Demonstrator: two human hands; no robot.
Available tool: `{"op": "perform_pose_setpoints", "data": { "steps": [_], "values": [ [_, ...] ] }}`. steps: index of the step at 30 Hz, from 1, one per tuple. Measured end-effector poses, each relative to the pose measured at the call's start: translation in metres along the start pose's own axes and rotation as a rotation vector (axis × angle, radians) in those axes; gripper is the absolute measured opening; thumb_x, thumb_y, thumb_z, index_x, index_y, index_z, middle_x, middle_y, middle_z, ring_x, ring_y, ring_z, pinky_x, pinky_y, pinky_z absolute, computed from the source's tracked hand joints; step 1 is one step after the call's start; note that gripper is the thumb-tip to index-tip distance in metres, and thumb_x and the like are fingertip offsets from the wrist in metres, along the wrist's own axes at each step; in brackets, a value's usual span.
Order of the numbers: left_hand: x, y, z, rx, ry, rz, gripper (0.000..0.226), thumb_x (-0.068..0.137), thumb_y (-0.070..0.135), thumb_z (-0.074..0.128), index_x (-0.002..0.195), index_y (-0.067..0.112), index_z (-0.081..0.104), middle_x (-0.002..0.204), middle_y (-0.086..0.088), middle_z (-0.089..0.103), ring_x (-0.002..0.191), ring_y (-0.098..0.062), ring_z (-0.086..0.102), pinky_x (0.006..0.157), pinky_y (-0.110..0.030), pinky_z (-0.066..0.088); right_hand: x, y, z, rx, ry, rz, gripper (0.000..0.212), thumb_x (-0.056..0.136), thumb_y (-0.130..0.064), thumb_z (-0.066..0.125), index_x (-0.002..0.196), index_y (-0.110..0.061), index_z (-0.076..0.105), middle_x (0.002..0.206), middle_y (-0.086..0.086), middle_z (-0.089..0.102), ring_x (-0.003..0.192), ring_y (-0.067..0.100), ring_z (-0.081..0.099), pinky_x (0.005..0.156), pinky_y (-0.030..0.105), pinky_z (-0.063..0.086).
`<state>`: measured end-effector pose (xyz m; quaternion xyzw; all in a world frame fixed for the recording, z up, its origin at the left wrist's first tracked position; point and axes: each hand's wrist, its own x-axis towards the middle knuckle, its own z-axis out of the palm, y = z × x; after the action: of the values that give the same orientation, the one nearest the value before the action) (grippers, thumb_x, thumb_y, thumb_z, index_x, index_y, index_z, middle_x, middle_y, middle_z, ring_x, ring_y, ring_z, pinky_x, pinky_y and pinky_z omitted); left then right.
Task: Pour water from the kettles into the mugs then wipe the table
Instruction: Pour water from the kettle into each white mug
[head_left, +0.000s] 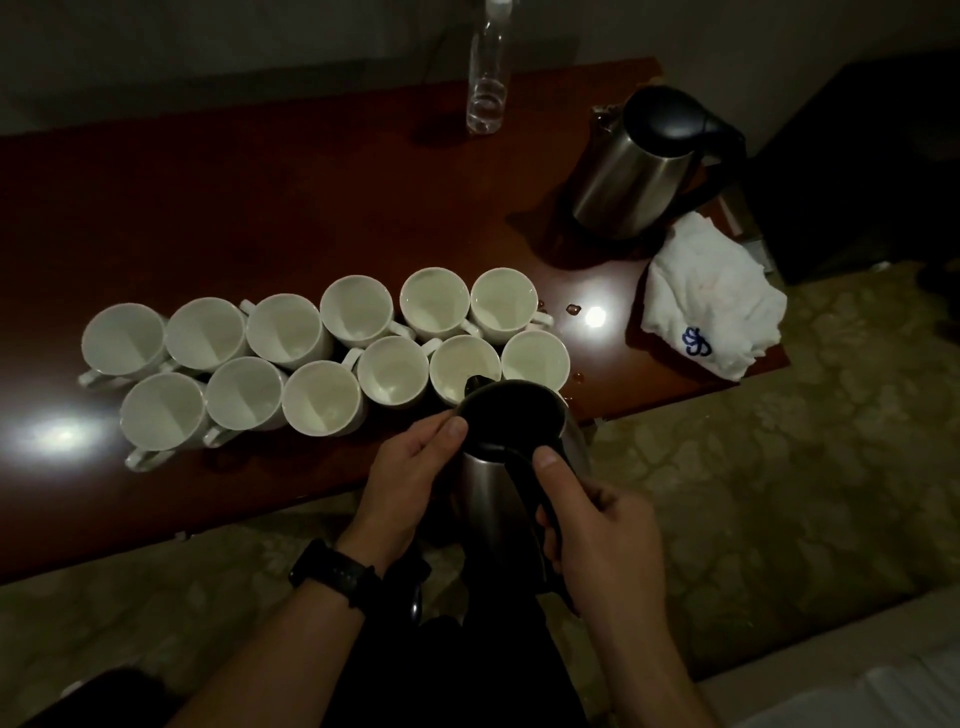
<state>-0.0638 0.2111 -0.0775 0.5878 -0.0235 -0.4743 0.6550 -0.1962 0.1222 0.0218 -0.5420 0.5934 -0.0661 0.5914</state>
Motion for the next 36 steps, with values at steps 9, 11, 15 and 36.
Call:
{"op": "perform_pose_setpoints", "data": {
  "steps": [9, 11, 15, 36],
  "values": [
    [-0.0013, 0.0039, 0.0027, -0.01, -0.014, -0.027, 0.072, 0.07, 0.066, 0.083, 0.119, 0.015, 0.076, 0.119, -0.017, 0.074, 0.119, -0.038, 0.067, 0.111, -0.063, 0.044, -0.0011, -0.001, -0.0009, -0.003, 0.004, 0.009, 0.06, 0.065, -0.077, 0.064, 0.054, -0.019, 0.067, 0.044, -0.001, 0.054, 0.039, 0.013, 0.049, 0.052, 0.033, 0.039],
    [-0.0003, 0.0048, 0.0027, -0.01, -0.013, -0.026, 0.075, 0.069, 0.066, 0.083, 0.121, 0.013, 0.075, 0.12, -0.018, 0.074, 0.12, -0.039, 0.067, 0.111, -0.064, 0.043, -0.0006, -0.0009, -0.0016, 0.003, -0.001, 0.016, 0.055, 0.076, -0.069, 0.07, 0.053, -0.019, 0.068, 0.044, -0.001, 0.055, 0.04, 0.012, 0.05, 0.052, 0.033, 0.039],
    [0.0007, 0.0026, 0.0005, 0.001, 0.012, -0.017, 0.063, 0.075, 0.055, 0.078, 0.121, 0.012, 0.075, 0.119, -0.018, 0.074, 0.119, -0.04, 0.067, 0.111, -0.066, 0.042, -0.0026, -0.003, -0.0008, 0.003, -0.016, 0.022, 0.051, 0.08, -0.062, 0.069, 0.052, -0.019, 0.067, 0.044, 0.0, 0.054, 0.04, 0.011, 0.049, 0.05, 0.031, 0.038],
    [-0.0005, 0.0014, 0.0031, -0.034, 0.001, -0.024, 0.072, 0.071, 0.063, 0.083, 0.123, 0.014, 0.074, 0.122, -0.019, 0.073, 0.121, -0.039, 0.066, 0.112, -0.065, 0.042, -0.0039, -0.0029, 0.0, -0.014, 0.0, 0.035, 0.056, 0.074, -0.071, 0.068, 0.056, -0.018, 0.068, 0.045, 0.0, 0.055, 0.041, 0.012, 0.05, 0.055, 0.036, 0.04]
  ]
}}
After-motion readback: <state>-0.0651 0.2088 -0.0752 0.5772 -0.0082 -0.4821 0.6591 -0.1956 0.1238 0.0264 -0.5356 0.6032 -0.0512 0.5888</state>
